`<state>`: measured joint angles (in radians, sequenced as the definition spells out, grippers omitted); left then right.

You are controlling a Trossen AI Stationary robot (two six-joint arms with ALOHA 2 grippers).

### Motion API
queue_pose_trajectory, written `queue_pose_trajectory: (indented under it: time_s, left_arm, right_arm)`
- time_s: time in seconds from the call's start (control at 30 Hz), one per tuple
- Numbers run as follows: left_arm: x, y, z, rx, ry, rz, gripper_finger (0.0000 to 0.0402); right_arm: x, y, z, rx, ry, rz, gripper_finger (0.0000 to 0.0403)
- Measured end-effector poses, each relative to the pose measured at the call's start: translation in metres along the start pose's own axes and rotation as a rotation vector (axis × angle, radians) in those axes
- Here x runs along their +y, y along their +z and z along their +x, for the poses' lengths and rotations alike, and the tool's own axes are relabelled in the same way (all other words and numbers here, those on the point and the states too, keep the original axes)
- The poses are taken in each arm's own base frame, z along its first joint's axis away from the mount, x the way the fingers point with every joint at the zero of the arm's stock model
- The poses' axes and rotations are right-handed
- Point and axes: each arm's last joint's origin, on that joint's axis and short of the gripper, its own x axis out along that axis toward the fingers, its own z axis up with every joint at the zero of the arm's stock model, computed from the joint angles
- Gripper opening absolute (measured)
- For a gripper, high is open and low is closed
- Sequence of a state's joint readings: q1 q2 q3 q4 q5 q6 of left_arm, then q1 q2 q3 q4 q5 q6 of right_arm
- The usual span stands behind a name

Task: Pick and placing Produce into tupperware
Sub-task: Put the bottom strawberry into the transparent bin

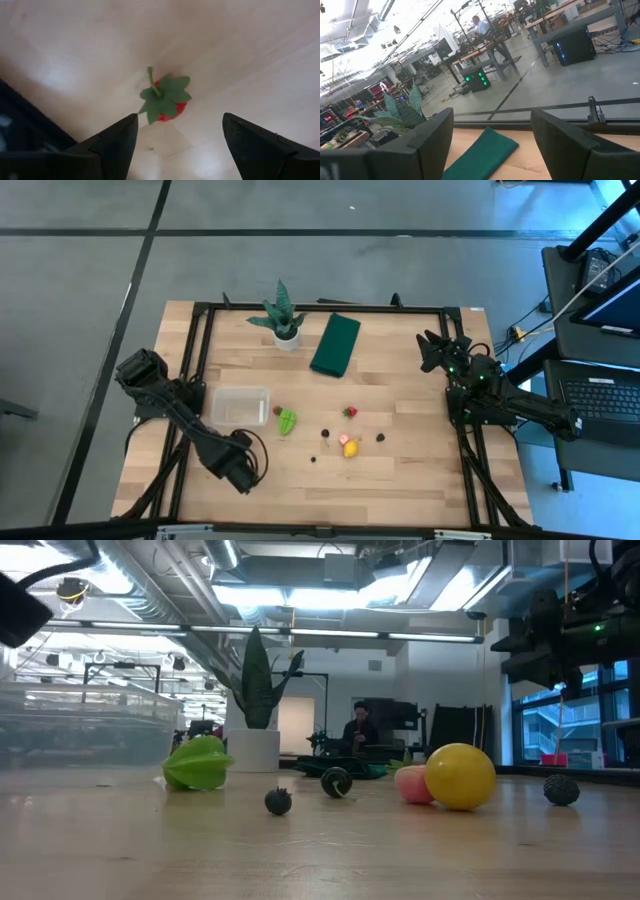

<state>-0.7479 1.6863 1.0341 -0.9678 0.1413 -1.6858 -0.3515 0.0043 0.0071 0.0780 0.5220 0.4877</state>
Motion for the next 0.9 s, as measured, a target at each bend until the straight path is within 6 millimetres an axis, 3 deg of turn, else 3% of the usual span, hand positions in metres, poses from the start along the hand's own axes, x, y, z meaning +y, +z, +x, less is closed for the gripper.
queue_pose_trajectory:
  time_s: [0.4, 0.7, 0.9]
  left_arm:
    - [0.010, 0.001, 0.028, -0.004, -0.020, -0.053, 0.0267]
    - [0.012, 0.002, 0.030, -0.012, -0.027, -0.072, 0.0265]
    - [0.011, 0.005, 0.030, -0.014, -0.032, -0.085, 0.0241]
  right_arm:
    - [0.000, 0.000, 0.000, 0.000, 0.000, -0.002, 0.0267]
    - [0.000, 0.000, 0.000, 0.000, 0.000, -0.030, 0.0267]
    - [0.000, 0.000, 0.000, 0.000, 0.000, -0.048, 0.0267]
